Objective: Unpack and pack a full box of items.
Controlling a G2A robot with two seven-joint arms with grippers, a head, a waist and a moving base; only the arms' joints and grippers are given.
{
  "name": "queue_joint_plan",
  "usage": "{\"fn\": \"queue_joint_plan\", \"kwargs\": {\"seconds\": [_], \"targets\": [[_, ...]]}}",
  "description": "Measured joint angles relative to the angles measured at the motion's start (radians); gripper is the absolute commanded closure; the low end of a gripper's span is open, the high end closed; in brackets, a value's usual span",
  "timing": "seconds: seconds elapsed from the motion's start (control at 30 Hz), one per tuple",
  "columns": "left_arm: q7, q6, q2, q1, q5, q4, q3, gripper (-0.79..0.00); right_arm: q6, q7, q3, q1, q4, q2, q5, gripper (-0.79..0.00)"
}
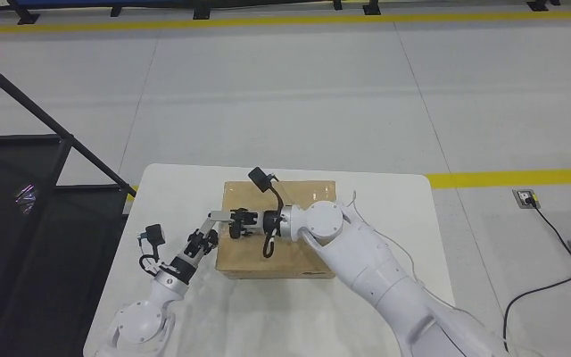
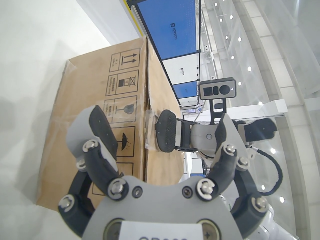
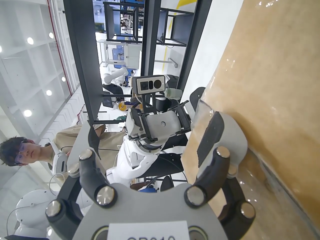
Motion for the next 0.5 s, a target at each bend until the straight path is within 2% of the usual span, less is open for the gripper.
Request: {"fn": "queue_joint_plan", "kwargs": {"seconds": [0.3, 0.5], "targets": [[0.002, -0.004, 0.005, 0.006, -0.034, -0.001, -0.055, -0.785, -0.039, 0.072, 0.034, 0.009, 0.051, 0.007, -0.017, -0.785], [0.002, -0.003, 0.007, 0.009, -0.053, -0.004, -0.076, -0.785, -0.059, 0.104, 0.072, -0.002, 0.041, 0.037, -0.058, -0.785]]}}
